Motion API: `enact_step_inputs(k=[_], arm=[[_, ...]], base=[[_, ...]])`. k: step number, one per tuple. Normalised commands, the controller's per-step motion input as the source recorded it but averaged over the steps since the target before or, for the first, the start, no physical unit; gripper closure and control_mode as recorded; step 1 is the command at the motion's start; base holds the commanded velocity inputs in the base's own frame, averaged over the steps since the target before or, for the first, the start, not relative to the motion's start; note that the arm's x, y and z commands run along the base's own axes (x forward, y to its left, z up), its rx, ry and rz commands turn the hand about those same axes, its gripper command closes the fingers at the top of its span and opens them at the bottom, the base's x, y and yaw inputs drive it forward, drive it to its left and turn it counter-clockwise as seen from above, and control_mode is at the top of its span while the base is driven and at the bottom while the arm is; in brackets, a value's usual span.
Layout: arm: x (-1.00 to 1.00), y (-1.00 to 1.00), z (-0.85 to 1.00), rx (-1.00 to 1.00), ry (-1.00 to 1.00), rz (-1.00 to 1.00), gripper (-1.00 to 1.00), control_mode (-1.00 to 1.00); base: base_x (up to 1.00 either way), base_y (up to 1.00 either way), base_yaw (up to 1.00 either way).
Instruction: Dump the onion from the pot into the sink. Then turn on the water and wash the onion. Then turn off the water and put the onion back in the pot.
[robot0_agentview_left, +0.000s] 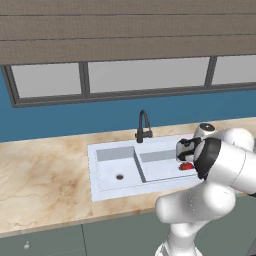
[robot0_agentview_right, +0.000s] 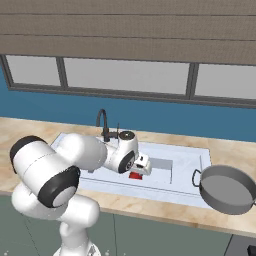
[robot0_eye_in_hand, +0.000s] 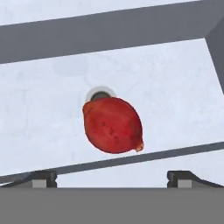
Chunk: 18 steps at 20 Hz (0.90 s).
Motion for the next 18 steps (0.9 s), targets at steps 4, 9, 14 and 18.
enact_step_inputs(k=[4, 9, 14, 18], arm=[[0.41, 0.0, -0.18, 0.0, 0.0, 0.03, -1.0, -1.0], [0.2, 0.0, -0.17, 0.0, 0.0, 0.02, -1.0, -1.0], [0.04, 0.0, -0.26, 0.0, 0.0, 0.02, -1.0, -1.0], [0.0, 0.0, -0.23, 0.0, 0.0, 0.01, -1.0, -1.0]], base=[[0.0, 0.0, 0.0], [0.0, 0.0, 0.0], [0.0, 0.0, 0.0], [0.0, 0.0, 0.0]])
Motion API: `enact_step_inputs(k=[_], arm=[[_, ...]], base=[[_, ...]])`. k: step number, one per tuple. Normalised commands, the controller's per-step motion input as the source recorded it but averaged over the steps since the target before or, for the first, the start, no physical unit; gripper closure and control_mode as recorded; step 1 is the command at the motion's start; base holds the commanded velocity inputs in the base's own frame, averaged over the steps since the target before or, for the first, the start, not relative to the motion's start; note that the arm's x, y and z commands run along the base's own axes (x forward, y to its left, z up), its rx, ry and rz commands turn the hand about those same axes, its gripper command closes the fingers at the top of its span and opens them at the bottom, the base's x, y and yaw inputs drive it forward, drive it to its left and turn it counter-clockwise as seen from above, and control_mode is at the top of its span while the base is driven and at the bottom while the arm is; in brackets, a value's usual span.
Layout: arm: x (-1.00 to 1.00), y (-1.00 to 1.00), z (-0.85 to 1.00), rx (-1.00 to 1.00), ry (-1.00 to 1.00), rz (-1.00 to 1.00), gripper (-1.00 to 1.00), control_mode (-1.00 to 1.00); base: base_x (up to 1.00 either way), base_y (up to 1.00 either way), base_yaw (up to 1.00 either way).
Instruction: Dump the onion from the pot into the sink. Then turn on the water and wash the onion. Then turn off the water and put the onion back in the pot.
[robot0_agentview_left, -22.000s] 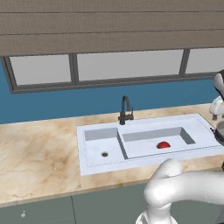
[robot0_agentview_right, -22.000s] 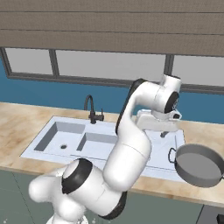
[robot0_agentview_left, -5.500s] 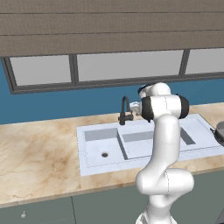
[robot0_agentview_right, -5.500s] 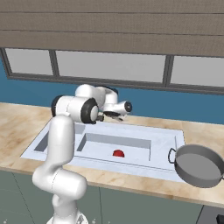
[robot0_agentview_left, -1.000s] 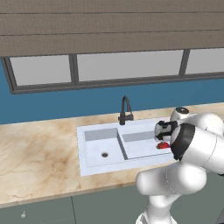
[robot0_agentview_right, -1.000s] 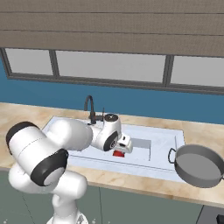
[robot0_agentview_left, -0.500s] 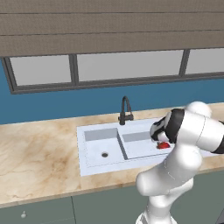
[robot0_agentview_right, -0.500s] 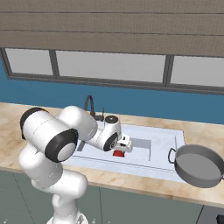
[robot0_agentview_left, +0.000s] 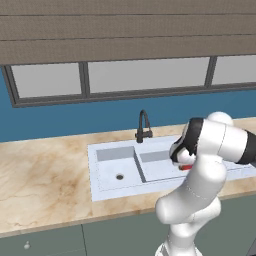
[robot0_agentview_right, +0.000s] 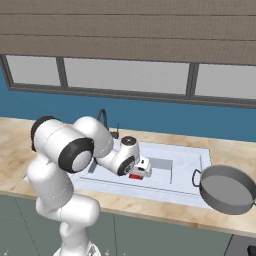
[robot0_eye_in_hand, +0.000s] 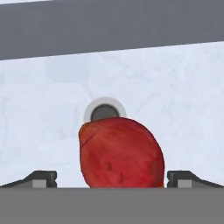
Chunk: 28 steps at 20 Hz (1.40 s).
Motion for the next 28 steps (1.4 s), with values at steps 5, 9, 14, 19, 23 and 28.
enact_step_inputs(k=[5, 9, 14, 19, 23, 28], arm=[[0.0, 0.0, -0.31, 0.0, 0.0, 0.01, -1.0, -1.0], [0.05, 0.0, -0.37, 0.0, 0.0, 0.01, -1.0, -1.0], [0.08, 0.0, -0.35, -0.01, 0.0, 0.02, -1.0, -1.0], [0.0, 0.0, -0.41, 0.0, 0.05, 0.01, 1.0, -1.0], [-0.02, 0.0, -0.13, 0.0, 0.01, 0.01, 1.0, -1.0], [-0.13, 0.0, 0.53, 0.0, -0.04, 0.0, 1.0, -1.0]], base=[[0.0, 0.0, 0.0], [0.0, 0.0, 0.0], [0.0, 0.0, 0.0], [0.0, 0.0, 0.0], [0.0, 0.0, 0.0], [0.0, 0.0, 0.0]])
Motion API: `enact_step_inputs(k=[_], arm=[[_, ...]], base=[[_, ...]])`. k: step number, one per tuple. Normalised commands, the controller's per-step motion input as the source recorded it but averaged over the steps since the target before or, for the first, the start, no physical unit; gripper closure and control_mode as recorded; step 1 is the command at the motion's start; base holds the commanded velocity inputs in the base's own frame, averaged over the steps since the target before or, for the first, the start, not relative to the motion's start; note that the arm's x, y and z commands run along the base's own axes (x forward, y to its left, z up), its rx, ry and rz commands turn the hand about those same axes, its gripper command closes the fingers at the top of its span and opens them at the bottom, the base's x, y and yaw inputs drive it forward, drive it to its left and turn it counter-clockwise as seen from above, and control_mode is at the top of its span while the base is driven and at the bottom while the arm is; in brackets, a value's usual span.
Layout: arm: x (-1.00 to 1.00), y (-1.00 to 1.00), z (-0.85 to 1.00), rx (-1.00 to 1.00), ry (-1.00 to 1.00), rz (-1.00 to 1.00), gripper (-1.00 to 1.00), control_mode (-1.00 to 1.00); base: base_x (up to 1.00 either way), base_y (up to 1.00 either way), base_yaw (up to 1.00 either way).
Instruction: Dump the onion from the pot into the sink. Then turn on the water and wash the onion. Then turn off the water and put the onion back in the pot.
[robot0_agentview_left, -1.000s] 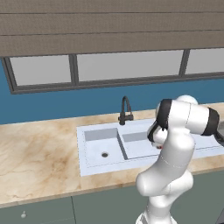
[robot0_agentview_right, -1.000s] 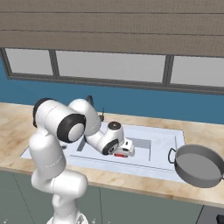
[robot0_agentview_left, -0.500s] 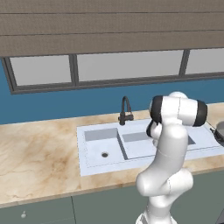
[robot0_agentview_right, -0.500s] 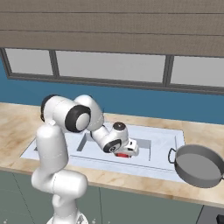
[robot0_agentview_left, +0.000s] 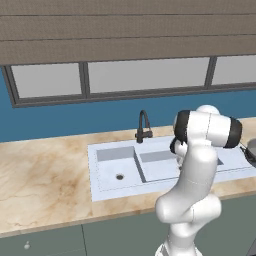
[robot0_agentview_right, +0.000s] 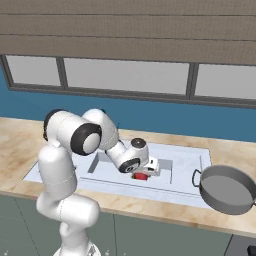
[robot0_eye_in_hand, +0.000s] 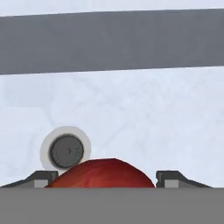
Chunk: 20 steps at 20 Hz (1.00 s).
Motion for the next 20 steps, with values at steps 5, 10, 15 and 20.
enact_step_inputs(k=[5, 10, 15, 20], arm=[[-0.04, 0.0, 1.0, 0.04, -0.08, 0.0, 1.0, -1.0], [0.01, 0.0, 1.0, 0.02, -0.03, 0.0, 1.0, -1.0], [0.11, -0.03, 1.0, 0.0, 0.0, 0.0, 1.0, -1.0], [0.0, -0.42, 0.91, 0.0, 0.09, -0.04, 1.0, -1.0]], base=[[0.0, 0.0, 0.0], [0.0, 0.0, 0.0], [0.0, 0.0, 0.0], [0.0, 0.0, 0.0]])
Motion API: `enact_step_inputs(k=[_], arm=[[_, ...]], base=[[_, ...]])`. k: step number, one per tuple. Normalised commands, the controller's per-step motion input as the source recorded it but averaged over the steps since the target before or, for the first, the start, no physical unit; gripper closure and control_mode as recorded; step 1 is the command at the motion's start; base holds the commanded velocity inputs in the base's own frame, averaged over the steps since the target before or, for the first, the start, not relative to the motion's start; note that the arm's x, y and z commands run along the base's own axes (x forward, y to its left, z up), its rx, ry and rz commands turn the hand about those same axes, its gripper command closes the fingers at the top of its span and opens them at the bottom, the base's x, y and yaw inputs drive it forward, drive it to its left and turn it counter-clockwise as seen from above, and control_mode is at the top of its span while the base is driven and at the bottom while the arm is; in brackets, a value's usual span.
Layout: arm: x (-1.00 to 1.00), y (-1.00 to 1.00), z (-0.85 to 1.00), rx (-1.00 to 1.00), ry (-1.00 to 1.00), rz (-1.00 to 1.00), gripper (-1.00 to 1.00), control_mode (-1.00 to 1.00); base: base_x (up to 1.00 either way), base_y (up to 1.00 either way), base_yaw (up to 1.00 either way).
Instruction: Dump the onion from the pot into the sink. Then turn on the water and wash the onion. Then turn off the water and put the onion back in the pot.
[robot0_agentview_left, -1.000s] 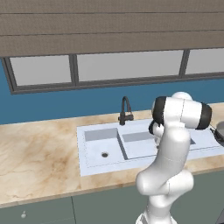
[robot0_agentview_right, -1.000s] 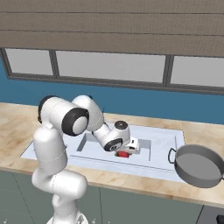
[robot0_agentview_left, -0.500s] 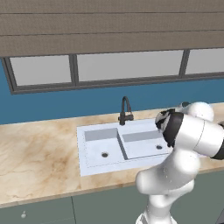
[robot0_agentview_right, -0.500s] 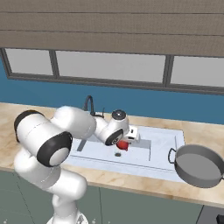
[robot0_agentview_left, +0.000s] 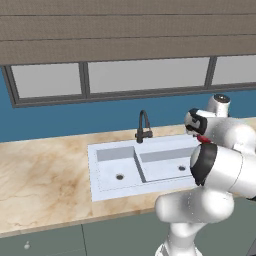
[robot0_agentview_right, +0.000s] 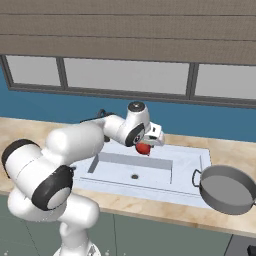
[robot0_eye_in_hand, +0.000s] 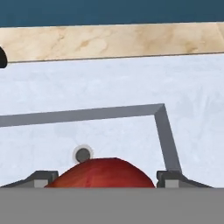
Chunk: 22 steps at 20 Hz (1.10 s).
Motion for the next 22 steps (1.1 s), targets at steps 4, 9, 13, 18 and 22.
enact_step_inputs(k=[4, 9, 13, 18, 22], arm=[[-0.18, -0.94, 0.44, 0.0, 0.04, -0.06, 1.0, -1.0], [-0.34, -1.0, 0.19, 0.0, 0.03, -0.08, 1.0, -1.0], [-0.71, -0.9, 0.02, 0.0, 0.0, -0.09, 1.0, -1.0], [-0.71, -0.61, 0.0, 0.0, 0.0, -0.06, 1.0, -1.0], [-0.13, -0.42, 0.0, -0.01, 0.0, -0.06, 1.0, -1.0]], base=[[0.0, 0.0, 0.0], [0.0, 0.0, 0.0], [0.0, 0.0, 0.0], [0.0, 0.0, 0.0], [0.0, 0.0, 0.0]])
